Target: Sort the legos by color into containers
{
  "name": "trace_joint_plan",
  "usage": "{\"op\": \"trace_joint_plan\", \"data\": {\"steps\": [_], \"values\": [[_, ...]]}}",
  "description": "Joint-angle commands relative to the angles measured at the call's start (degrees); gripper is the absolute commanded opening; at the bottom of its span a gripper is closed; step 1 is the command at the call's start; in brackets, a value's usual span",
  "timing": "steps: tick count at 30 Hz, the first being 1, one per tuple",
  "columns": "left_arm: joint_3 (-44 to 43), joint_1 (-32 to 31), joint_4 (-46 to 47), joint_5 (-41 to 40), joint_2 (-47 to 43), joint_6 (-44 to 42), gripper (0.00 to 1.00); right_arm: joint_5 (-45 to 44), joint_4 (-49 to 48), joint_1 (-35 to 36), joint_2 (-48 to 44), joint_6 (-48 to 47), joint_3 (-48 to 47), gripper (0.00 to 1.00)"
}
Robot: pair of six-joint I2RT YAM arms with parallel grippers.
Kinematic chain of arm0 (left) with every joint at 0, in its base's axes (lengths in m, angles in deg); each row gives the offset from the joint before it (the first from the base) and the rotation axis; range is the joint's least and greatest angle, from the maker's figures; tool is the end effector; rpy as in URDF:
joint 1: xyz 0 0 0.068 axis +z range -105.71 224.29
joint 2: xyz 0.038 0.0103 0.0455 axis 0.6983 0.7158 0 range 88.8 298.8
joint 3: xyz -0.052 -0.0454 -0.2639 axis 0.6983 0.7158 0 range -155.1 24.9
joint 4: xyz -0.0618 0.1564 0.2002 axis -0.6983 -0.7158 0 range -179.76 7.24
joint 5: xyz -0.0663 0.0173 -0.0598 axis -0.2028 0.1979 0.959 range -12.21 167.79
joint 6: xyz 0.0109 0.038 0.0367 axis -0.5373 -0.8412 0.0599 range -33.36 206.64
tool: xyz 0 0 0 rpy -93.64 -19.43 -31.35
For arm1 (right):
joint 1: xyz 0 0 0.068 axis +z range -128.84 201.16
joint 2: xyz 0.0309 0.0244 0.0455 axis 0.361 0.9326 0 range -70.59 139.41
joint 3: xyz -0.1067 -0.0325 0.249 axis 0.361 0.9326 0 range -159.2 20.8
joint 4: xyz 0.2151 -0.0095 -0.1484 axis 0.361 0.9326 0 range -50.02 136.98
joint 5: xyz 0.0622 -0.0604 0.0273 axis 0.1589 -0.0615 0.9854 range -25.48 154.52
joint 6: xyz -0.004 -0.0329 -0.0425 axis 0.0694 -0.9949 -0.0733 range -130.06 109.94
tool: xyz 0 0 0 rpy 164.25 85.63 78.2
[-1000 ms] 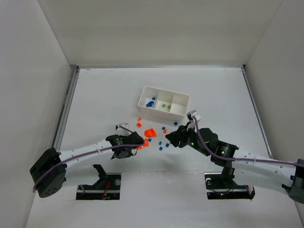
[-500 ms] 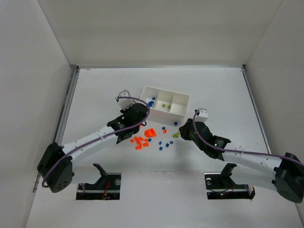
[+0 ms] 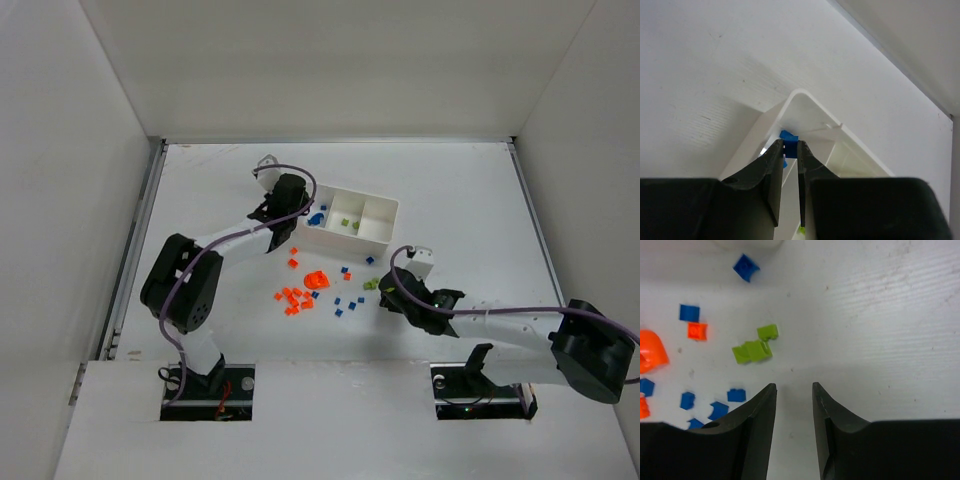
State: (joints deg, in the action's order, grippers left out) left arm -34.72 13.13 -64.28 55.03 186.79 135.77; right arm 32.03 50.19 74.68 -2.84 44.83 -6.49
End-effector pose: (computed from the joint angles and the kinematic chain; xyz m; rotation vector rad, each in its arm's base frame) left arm 0.3379 -0.1883 0.2335 -0.5653 1.8464 -0.5707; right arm 0.1410 0.1585 0.1641 0.2652 2.2813 0.2729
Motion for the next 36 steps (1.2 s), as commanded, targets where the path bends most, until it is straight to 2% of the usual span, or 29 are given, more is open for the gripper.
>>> {"op": "trace_joint_plan", "data": {"steps": [1, 8, 12, 18, 23, 31, 36], "values": [[-3.49, 1.14, 3.84, 4.13, 2.28, -1.22, 0.09, -1.7, 5.68, 2.68, 2.56, 4.08, -2.5, 0.4], [-3.05, 0.0, 4.99, 6.15, 2.9, -1.92, 0.1, -1.7, 4.9, 4.71, 7.65, 3.64, -5.31, 0.42], [-3.84, -0.44, 4.2, 6.15, 4.39, -2.72, 0.13, -1.79, 2.8, 4.71, 10.38, 0.13, -7.07, 0.43], [-3.58, -0.79, 3.49, 5.8, 3.7, -3.42, 0.31, -1.0, -2.13, 1.55, 14.95, -5.49, -9.97, 0.43], [-1.65, -1.49, 3.58, 5.1, -0.42, -5.61, 0.4, 0.32, -6.08, -1.61, 17.94, -8.92, -11.12, 0.42], [4.14, -4.65, 3.76, 4.31, -7.54, -7.81, 0.41, 3.31, -10.13, -4.17, 19.71, -10.42, -11.12, 0.33], [11.08, -8.78, 3.32, 3.87, -14.83, -10.01, 0.36, 3.4, -9.17, -3.99, 18.21, -9.98, -10.07, 0.25]]}}
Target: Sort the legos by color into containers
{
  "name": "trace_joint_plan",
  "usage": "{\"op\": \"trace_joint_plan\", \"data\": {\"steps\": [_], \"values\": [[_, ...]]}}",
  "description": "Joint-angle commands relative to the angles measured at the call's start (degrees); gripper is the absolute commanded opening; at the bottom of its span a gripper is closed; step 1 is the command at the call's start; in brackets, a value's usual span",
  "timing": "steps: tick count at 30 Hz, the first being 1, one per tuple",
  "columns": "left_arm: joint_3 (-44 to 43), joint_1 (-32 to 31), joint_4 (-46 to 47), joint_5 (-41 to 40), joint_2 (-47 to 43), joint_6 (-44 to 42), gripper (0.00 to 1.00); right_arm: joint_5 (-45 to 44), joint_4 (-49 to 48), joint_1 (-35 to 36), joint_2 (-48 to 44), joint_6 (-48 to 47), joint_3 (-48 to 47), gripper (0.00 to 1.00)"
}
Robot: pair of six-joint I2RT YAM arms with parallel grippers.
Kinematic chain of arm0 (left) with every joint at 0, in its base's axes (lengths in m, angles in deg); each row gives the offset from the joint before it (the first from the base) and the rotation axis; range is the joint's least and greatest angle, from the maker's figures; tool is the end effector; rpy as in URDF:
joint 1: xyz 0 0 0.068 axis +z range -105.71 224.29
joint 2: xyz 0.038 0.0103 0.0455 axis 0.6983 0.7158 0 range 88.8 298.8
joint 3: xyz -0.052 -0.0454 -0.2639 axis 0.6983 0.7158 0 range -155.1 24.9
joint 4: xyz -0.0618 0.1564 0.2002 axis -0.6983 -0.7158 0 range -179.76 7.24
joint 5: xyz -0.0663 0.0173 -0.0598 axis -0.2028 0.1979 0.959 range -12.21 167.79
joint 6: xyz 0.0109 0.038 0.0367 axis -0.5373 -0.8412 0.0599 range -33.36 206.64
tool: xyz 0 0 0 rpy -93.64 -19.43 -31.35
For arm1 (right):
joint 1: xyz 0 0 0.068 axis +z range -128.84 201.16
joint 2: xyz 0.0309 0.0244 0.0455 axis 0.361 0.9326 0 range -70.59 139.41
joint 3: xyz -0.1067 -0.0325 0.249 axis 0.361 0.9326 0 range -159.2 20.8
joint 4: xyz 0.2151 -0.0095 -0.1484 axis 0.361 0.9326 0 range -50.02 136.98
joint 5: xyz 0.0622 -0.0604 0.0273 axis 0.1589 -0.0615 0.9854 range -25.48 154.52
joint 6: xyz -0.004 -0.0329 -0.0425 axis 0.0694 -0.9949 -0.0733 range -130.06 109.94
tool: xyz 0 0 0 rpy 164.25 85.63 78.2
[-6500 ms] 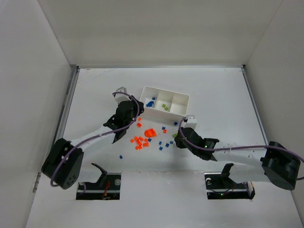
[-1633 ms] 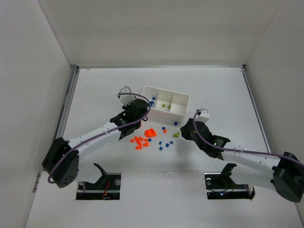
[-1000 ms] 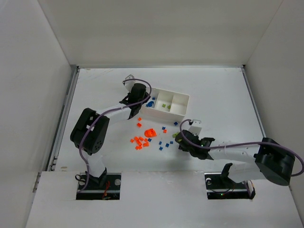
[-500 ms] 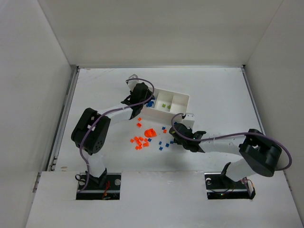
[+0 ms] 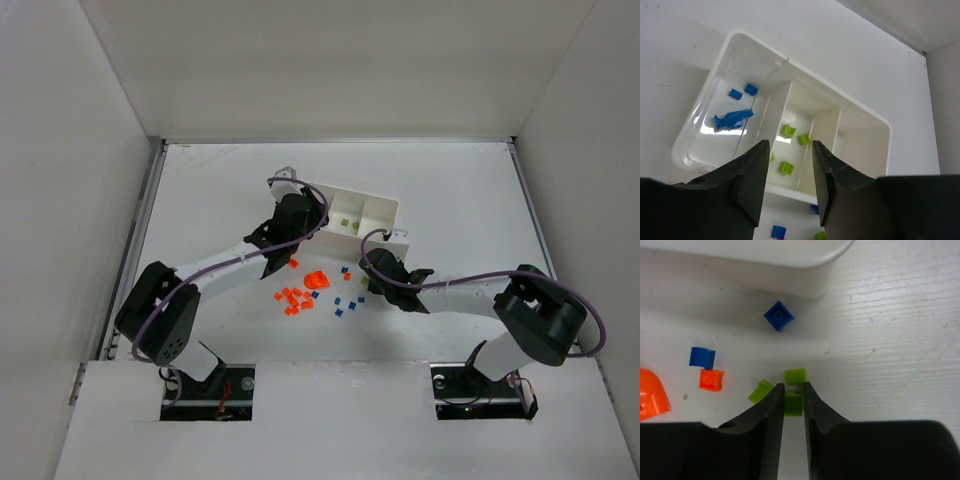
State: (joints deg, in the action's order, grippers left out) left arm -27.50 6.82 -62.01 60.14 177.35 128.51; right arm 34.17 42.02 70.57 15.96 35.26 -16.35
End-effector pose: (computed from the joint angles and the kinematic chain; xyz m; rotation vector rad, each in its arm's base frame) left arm 0.2849 -0.2048 0.2526 -0.2926 1.8595 -0.6857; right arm 0.1922 0.1966 0.1482 0.1364 2.3135 0.1699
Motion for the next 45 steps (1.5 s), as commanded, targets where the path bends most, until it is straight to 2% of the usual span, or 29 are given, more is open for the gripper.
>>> {"op": "trace_joint_plan", "data": {"steps": [1, 9, 15, 18, 22, 31, 41, 42, 45], "values": [[5.37, -3.43, 1.04, -1.77, -6.71, -3.19, 0.35, 1.17, -0.64, 0.2, -0.93, -0.32, 0.05, 0.24], [18.63, -14.58, -0.45, -5.99, -16.82, -5.31, 0.33, 0.82, 2.43, 1.0, -6.81, 1.44, 2.25, 0.15], [20.67, -22.67, -0.63, -6.17, -15.87, -6.53, 0.35, 1.08, 6.12, 1.08, -12.79, -0.32, 0.41, 0.15], [20.23, -24.61, -1.33, -5.55, -14.38, -6.45, 0.35, 1.78, 6.83, 1.08, -14.73, -0.93, -1.52, 0.15], [21.02, -28.22, -1.77, -6.78, -14.37, -7.85, 0.35, 3.89, 5.34, -1.1, -14.47, -6.11, -6.52, 0.15], [25.86, -28.49, -4.23, -6.96, -17.97, -2.23, 0.38, 6.09, 1.48, -5.85, -7.37, -12.36, -20.06, 0.15], [28.93, -31.03, -3.35, -6.61, -18.68, -0.39, 0.4, 10.39, -3.71, -11.83, 10.74, -13.86, -32.63, 0.16], [29.02, -31.04, -3.35, -6.52, -18.68, -0.3, 0.41, 10.75, -3.71, -12.01, 11.45, -13.77, -33.51, 0.18], [29.11, -31.39, -3.35, -6.43, -18.77, -0.47, 0.42, 10.58, -3.71, -12.1, 12.07, -13.94, -35.01, 0.35]]}}
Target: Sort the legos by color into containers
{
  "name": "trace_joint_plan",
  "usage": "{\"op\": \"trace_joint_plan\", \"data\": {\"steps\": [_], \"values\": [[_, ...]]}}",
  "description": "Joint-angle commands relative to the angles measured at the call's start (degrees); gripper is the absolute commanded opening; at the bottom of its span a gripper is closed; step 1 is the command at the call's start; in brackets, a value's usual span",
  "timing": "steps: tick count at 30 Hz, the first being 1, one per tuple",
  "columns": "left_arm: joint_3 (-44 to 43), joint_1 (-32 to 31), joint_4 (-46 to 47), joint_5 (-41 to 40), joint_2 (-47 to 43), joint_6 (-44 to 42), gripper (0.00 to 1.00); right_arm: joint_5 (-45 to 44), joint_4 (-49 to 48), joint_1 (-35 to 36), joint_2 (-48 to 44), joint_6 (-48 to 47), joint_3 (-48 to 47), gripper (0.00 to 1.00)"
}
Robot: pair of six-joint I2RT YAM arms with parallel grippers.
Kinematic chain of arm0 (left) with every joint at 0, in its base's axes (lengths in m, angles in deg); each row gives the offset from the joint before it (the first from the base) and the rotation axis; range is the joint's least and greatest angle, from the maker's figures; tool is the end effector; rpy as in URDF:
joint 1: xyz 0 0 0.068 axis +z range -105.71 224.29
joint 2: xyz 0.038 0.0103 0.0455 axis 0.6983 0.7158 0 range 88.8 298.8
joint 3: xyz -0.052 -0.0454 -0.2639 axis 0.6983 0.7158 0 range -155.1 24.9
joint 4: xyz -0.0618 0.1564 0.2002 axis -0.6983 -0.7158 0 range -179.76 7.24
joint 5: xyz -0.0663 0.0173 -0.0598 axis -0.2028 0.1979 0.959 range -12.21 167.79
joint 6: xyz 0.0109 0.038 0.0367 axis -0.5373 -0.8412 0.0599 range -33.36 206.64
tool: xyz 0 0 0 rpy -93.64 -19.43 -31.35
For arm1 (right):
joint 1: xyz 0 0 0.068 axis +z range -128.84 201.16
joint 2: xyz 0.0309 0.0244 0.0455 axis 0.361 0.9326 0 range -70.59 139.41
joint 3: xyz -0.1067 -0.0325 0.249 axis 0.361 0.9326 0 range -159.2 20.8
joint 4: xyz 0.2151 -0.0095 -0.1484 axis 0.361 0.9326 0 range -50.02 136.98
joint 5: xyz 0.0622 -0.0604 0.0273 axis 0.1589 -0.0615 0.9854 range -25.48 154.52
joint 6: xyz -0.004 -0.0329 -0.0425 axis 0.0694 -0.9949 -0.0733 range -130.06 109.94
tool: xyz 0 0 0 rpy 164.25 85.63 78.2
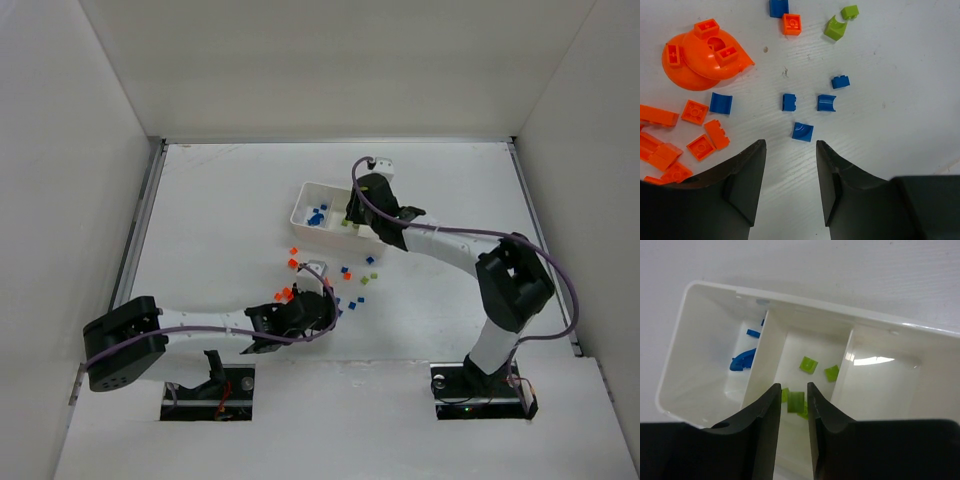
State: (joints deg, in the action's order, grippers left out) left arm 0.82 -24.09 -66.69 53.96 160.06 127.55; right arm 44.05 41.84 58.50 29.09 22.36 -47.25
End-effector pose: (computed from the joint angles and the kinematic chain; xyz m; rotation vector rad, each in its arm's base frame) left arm 0.1007 -0.2151 0.1694 0.2594 2.1301 -0.7209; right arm 0.3208 0.2290 0.2371 0.1147 2.1295 0.3380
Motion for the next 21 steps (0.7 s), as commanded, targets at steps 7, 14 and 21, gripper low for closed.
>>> {"op": "trace_joint_plan", "data": {"steps": [7, 14, 21], "values": [[0.52, -0.74, 2.47, 0.45, 1.59, -0.04, 0.45, -0.98, -3.89, 0.23, -6.77, -0.87, 2.03, 0.41], [-0.27, -1.01, 4.05, 2.57, 4.4, -1.09, 0.44, -3.17, -5.38, 2.69, -19.16, 1.76, 18.64, 0.37], [-2.82, -1.36, 4.31, 1.95, 9.32, -5.13, 0.44, -3.79, -4.33, 6.9, -26.98, 4.84, 28.67, 0.38]]}}
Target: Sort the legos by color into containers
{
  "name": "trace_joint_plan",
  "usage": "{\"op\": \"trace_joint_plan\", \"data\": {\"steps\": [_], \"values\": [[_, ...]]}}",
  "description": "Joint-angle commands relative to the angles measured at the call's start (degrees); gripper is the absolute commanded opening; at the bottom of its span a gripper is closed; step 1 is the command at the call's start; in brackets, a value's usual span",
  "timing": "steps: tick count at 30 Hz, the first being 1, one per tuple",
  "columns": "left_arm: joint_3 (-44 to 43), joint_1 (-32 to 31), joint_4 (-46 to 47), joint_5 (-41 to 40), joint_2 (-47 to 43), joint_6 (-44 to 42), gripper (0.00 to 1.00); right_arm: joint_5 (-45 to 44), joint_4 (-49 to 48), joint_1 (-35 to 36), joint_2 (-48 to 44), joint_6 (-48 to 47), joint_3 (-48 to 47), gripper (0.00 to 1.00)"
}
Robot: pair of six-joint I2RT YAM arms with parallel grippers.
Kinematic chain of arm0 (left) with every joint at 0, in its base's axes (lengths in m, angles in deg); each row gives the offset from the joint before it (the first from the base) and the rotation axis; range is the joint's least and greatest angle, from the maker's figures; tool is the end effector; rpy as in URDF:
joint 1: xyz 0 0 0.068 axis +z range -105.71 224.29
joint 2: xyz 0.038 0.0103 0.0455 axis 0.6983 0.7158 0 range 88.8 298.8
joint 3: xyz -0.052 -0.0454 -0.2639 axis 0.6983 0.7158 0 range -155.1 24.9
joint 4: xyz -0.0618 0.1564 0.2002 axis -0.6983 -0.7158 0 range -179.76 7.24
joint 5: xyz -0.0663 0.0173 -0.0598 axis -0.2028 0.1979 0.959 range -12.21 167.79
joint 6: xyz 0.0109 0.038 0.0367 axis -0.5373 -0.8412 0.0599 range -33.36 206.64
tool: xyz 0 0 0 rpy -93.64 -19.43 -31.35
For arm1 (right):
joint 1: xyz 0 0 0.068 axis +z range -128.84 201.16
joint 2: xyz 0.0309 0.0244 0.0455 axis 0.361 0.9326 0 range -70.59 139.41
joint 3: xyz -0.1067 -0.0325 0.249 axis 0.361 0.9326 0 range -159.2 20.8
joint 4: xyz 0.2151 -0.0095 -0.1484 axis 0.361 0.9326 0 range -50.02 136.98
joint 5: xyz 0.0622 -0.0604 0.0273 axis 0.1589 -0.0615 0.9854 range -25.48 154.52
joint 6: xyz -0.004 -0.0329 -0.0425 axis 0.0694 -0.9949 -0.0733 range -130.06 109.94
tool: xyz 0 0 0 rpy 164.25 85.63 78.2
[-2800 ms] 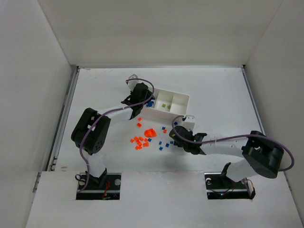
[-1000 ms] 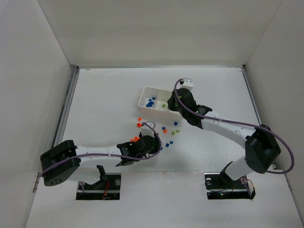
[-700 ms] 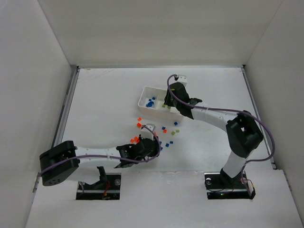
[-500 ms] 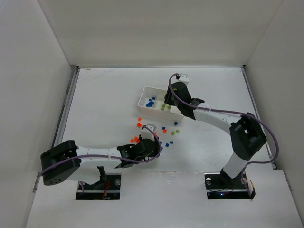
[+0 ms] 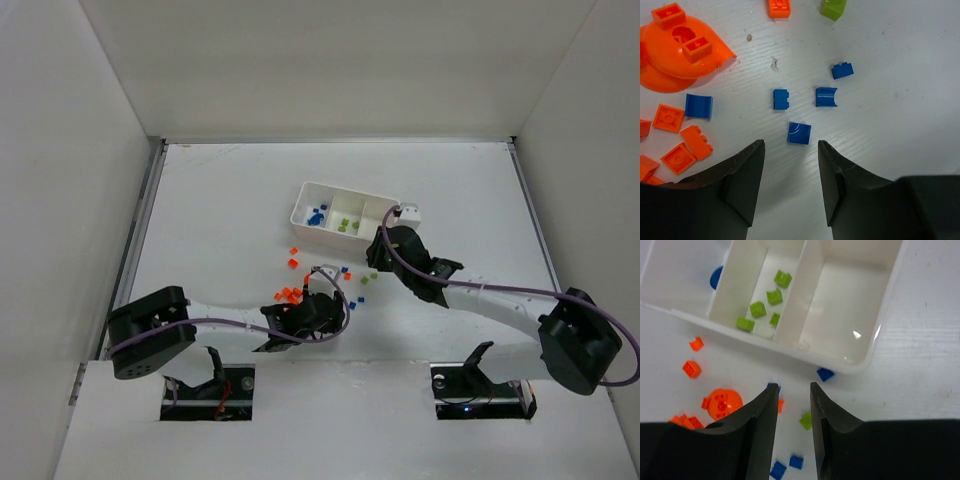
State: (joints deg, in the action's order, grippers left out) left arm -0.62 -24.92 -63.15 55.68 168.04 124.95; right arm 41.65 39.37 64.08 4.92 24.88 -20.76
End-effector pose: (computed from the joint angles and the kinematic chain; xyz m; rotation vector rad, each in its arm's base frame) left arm 0.1022 -0.2315 0.1508 0.3638 2.1660 -0.6824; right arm 0.2144 0.1804 0.2234 0.0828 2.1238 0.3833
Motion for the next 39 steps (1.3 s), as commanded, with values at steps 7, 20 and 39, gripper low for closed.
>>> {"op": "trace_joint_plan", "data": {"steps": [7, 20, 39], "values": [[-1.82, -0.79, -1.07, 0.22, 2.49, -4.73, 0.41, -2.18, -0.72, 1.77, -8.26, 6.37, 9.56, 0.39], [-4.8, -3.96, -3.62, -3.29, 8.29, -8.6, 0.34, -1.21, -0.89, 2.13, -9.24, 8.04, 12.21, 0.4], [-8.5, -5.81, -11.0, -11.47, 3.13, -9.92, 0.14, -1.21, 2.71, 2.13, -14.69, 7.6, 14.05, 0.38]]}}
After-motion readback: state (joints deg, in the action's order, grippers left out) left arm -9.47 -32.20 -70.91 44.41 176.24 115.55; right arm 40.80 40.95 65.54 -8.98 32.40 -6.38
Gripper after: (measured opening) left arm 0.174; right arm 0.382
